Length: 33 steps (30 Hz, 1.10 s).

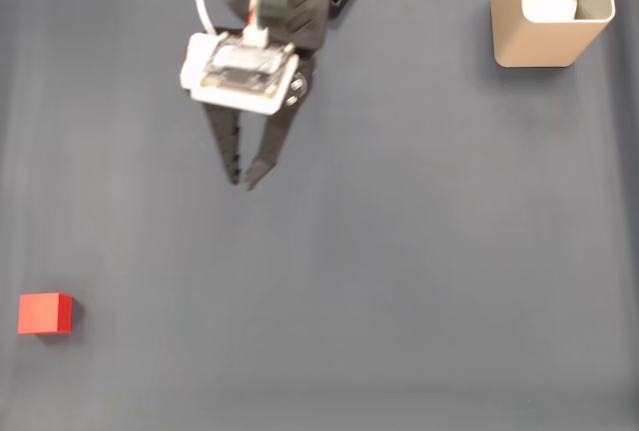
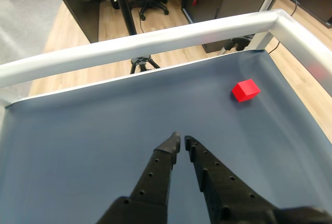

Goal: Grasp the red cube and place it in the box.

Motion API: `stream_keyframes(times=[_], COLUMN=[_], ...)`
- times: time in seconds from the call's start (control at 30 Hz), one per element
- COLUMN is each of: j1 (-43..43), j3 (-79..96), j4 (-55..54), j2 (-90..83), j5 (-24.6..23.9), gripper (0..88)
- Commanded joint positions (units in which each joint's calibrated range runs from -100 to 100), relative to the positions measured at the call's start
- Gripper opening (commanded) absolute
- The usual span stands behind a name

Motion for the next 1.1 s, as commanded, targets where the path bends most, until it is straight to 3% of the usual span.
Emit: stream_keyframes(times=[0.0,0.63,1.07], j1=[2.56,15.84,19.89], j3=[-7.51,-36.34,-48.93], j4=[1.04,5.95,6.36], j2=[3.51,27.69,39.47], j5=[0.44,-0.24,-1.32], gripper=[0.4,0.3,2.0])
